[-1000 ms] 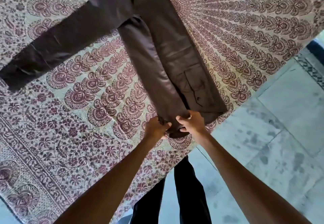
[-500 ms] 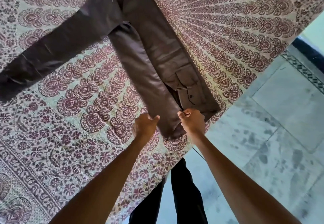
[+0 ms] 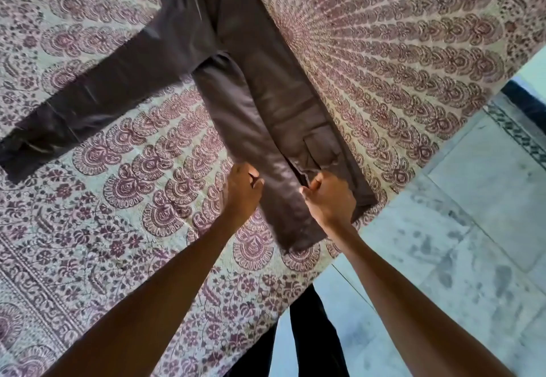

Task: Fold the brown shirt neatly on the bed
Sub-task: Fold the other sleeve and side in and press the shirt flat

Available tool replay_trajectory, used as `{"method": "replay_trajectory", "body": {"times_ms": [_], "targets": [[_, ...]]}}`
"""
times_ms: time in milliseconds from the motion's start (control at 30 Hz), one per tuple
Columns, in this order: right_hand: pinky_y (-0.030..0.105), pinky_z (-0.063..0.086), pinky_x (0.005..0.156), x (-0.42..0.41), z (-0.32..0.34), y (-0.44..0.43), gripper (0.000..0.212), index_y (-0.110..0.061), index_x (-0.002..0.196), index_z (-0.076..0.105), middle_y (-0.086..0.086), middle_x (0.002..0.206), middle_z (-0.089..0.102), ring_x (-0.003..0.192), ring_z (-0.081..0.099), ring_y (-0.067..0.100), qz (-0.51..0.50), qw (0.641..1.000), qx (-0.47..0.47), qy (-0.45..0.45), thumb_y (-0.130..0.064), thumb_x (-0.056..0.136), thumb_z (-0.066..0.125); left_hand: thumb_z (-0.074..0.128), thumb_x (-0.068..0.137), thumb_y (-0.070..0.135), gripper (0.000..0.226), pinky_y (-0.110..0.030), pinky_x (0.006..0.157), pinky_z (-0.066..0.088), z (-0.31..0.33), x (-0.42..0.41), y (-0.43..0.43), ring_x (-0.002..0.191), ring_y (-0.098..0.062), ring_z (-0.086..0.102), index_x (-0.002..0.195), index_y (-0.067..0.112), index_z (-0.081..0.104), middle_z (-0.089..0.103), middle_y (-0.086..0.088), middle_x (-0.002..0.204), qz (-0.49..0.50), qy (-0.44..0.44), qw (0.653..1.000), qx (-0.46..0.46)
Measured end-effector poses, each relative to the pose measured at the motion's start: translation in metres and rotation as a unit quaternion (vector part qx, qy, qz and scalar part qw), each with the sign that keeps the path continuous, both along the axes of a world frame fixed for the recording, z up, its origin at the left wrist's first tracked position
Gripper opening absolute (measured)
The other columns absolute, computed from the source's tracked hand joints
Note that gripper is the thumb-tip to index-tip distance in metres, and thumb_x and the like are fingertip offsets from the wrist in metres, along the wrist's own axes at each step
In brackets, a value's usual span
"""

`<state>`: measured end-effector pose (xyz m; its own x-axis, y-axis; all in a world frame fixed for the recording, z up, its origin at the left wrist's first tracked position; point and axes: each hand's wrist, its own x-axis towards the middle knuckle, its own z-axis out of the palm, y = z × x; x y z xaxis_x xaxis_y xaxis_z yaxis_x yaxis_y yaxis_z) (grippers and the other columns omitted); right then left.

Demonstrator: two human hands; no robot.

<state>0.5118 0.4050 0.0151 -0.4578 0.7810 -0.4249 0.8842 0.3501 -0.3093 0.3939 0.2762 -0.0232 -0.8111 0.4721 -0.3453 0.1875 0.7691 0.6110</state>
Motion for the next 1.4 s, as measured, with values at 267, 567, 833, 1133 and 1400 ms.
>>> {"method": "replay_trajectory", "body": {"times_ms": [267, 567, 833, 1133, 1400], "targets": [[0.024, 0.043, 0.066, -0.138, -0.009, 0.015, 0.009, -0.019, 0.079, 0.072, 0.006, 0.081, 0.075, 0.085, 0.07, 0.023, 0.047, 0.979, -0.144, 0.138, -0.028, 0.078, 0.073, 0.062, 0.087, 0.011, 0.008, -0.032, 0.067, 0.05, 0.003, -0.111, -0.013, 0.081, -0.025, 0.063, 0.094, 0.011, 0.065, 0.069, -0.01, 0.097, 0.065, 0.043, 0.997, 0.008], [0.043, 0.057, 0.069, -0.267, -0.047, -0.045, 0.022, -0.005, 0.075, 0.071, 0.009, 0.072, 0.073, 0.071, 0.069, 0.024, 0.113, 0.963, -0.176, 0.17, -0.026, 0.082, 0.067, 0.056, 0.086, 0.011, 0.014, -0.032, 0.074, 0.049, -0.002, -0.238, -0.085, 0.092, -0.033, 0.064, 0.094, 0.006, 0.067, 0.067, -0.017, 0.101, 0.152, 0.103, 0.983, -0.007], [0.019, 0.036, 0.039, -0.343, -0.081, -0.166, 0.029, -0.015, 0.063, 0.057, 0.007, 0.06, 0.059, 0.041, 0.051, 0.014, 0.028, 0.909, -0.397, 0.127, -0.027, 0.086, 0.069, 0.06, 0.088, 0.023, 0.059, -0.05, 0.102, 0.034, -0.018, -0.329, -0.216, 0.131, -0.04, 0.039, 0.141, 0.007, 0.038, 0.037, -0.022, 0.146, 0.159, 0.144, 0.957, -0.193], [0.024, 0.046, 0.049, -0.389, -0.065, -0.239, 0.019, -0.006, 0.076, 0.062, 0.007, 0.063, 0.059, 0.043, 0.051, 0.01, -0.084, 0.853, -0.482, 0.18, -0.018, 0.085, 0.074, 0.067, 0.084, 0.041, 0.04, -0.04, 0.091, 0.042, -0.026, -0.389, -0.291, 0.107, -0.03, 0.057, 0.111, 0.013, 0.055, 0.063, -0.013, 0.111, 0.103, 0.054, 0.972, -0.205], [0.035, 0.061, 0.063, -0.387, -0.056, -0.238, 0.028, -0.006, 0.089, 0.064, 0.011, 0.081, 0.067, 0.07, 0.062, 0.022, -0.246, 0.806, -0.513, 0.161, -0.032, 0.086, 0.072, 0.061, 0.093, 0.022, 0.019, -0.033, 0.084, 0.049, 0.026, -0.358, -0.263, 0.087, -0.027, 0.063, 0.103, 0.007, 0.06, 0.067, -0.012, 0.092, 0.127, -0.267, 0.954, 0.047]]}}
